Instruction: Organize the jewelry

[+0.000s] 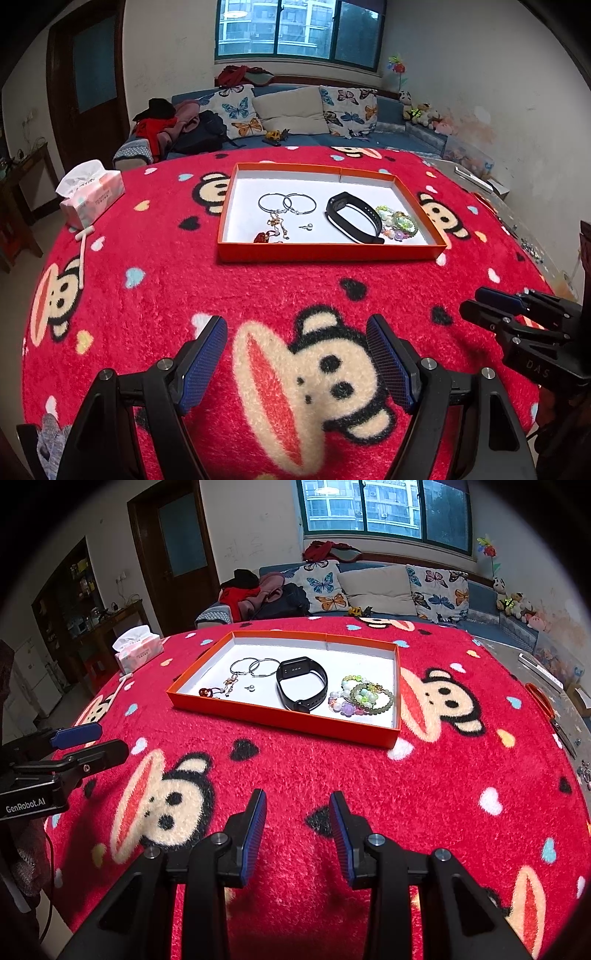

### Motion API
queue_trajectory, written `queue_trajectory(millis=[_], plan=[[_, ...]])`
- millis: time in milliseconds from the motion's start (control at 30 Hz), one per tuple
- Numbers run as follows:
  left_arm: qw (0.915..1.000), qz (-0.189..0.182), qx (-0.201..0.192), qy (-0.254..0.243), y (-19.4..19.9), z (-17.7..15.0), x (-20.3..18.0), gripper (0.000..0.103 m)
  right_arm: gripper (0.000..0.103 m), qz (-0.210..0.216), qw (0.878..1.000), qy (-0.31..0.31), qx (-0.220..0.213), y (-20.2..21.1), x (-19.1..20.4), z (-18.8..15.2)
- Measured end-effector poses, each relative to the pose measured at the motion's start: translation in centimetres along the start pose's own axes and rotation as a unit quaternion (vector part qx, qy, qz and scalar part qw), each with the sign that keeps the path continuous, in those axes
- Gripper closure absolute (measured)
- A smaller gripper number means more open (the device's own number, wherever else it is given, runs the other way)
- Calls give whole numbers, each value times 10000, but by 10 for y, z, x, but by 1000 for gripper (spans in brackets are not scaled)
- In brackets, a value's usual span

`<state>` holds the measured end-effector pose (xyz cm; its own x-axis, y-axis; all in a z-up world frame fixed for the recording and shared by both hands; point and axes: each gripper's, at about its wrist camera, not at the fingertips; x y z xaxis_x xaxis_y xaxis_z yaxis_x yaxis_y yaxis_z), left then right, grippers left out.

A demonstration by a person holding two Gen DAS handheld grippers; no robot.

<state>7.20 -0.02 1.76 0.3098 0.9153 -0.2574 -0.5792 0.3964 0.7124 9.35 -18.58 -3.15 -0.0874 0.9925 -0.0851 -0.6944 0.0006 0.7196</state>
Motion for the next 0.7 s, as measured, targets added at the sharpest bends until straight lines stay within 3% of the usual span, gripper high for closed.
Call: queue_trajectory(millis=[700], plan=[[9998, -14, 162, 137, -17, -6, 9, 21, 64, 21, 10000, -23, 7, -2, 2, -2]])
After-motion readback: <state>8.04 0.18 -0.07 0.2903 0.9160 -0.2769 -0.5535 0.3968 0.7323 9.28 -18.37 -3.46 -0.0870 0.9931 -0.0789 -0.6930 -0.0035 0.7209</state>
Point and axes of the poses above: each gripper's, at about its wrist camera, not at the fingertips, and y roughly against the way its jaws point, x to its left, z to its top, and after that the axes turned 13 degrees about -z, right-handed
